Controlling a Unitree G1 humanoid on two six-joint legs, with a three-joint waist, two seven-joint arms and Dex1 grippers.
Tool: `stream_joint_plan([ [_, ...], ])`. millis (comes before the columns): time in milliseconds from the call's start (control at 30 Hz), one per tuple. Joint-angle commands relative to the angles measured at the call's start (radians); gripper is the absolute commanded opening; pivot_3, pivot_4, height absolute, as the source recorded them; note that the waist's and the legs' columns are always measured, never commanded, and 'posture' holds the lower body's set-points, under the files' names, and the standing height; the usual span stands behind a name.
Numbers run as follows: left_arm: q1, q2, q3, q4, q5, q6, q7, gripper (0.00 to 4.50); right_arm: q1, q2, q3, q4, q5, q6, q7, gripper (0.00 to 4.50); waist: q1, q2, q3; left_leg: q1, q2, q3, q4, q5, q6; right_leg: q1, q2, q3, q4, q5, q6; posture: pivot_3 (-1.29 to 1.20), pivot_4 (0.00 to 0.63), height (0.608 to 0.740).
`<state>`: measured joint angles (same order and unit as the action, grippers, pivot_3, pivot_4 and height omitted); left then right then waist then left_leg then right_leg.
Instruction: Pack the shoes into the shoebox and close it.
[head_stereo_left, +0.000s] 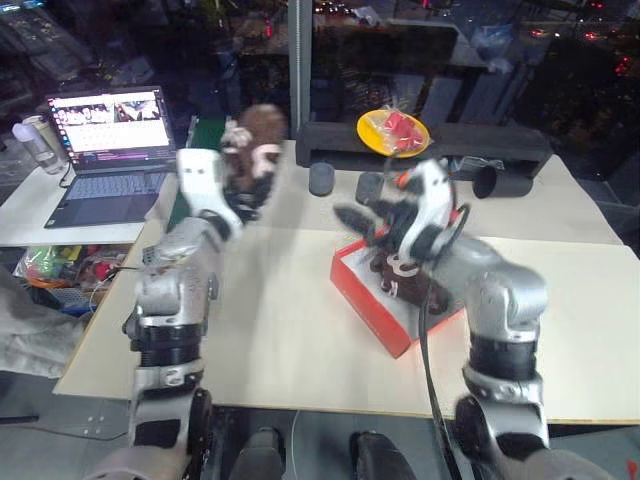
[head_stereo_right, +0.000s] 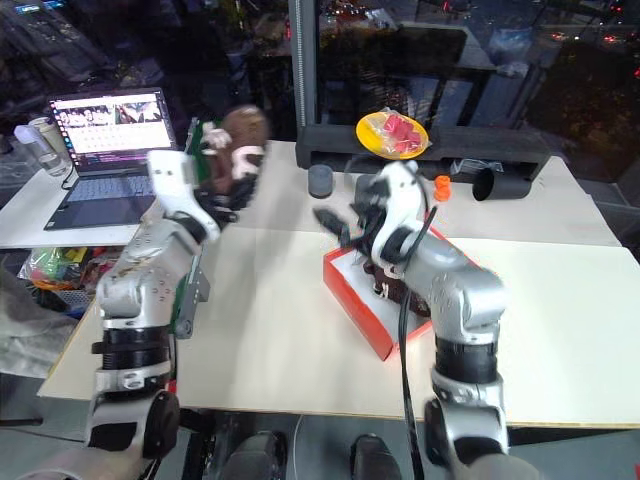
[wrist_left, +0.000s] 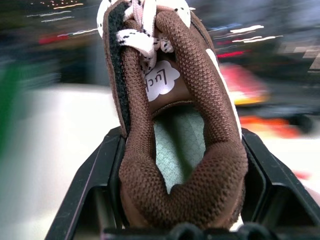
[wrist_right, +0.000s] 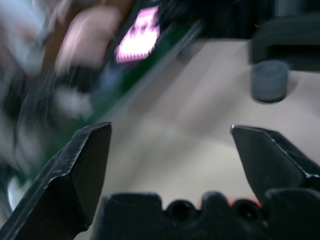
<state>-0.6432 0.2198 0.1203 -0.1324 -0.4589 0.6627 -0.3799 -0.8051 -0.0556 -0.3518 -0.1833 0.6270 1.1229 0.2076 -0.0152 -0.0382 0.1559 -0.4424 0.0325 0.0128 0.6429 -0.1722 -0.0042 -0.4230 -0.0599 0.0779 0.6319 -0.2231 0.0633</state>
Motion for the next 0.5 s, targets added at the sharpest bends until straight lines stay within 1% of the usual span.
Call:
stream_joint_plan([
  [33, 0.031, 0.012, -0.052, -0.099, -0.06, 0.055, -0.061, 2.44, -0.067, 0.051, -0.13, 0.007, 0.15, 0.122, -0.095, 4.5, -0.009, 0.0, 0.0, 0.0, 0.0, 0.0, 0.0, 0.0, 0.0, 0.0, 0.0, 0.0, 0.0, 0.0, 0.0, 0.0, 0.15, 0.74],
  [133, 0.029, 0.008, -0.086, -0.116, -0.068, 0.065, -0.076, 2.44, -0.087, 0.054, -0.138, 0.019, 0.171, 0.156, -0.134, 4.5, -0.016, 0.001, 0.0, 0.0, 0.0, 0.0, 0.0, 0.0, 0.0, -0.001, 0.0, 0.0, 0.0, 0.0, 0.0, 0.0, 0.15, 0.74],
  [333, 0.012, 0.006, -0.113, -0.089, -0.059, 0.048, -0.092, 2.44, -0.085, 0.063, -0.143, 0.026, 0.203, 0.163, -0.19, 4.5, -0.029, 0.001, 0.0, 0.0, -0.001, 0.0, 0.001, 0.0, 0.0, 0.0, 0.0, 0.0, -0.001, 0.0, 0.0, 0.0, 0.15, 0.74],
  [400, 0.007, 0.007, -0.112, -0.076, -0.052, 0.04, -0.092, 2.44, -0.078, 0.07, -0.151, 0.021, 0.216, 0.161, -0.215, 3.99, -0.03, 0.001, 0.0, 0.0, -0.001, 0.0, 0.001, 0.0, 0.0, 0.0, 0.001, 0.0, -0.001, 0.0, 0.0, 0.0, 0.15, 0.74],
  [433, 0.005, 0.01, -0.112, -0.069, -0.043, 0.031, -0.089, 2.44, -0.074, 0.072, -0.154, 0.017, 0.22, 0.159, -0.228, 3.86, -0.03, 0.001, 0.0, 0.0, -0.001, 0.0, 0.0, 0.0, 0.0, 0.0, 0.001, 0.0, -0.002, 0.0, 0.0, 0.0, 0.15, 0.74],
  [500, 0.001, 0.019, -0.12, -0.059, -0.026, 0.02, -0.091, 2.44, -0.069, 0.072, -0.156, 0.009, 0.225, 0.153, -0.243, 3.17, -0.029, 0.001, 0.0, 0.0, -0.001, 0.0, 0.0, 0.0, 0.0, 0.0, 0.001, 0.0, -0.002, 0.0, 0.0, 0.0, 0.15, 0.74],
])
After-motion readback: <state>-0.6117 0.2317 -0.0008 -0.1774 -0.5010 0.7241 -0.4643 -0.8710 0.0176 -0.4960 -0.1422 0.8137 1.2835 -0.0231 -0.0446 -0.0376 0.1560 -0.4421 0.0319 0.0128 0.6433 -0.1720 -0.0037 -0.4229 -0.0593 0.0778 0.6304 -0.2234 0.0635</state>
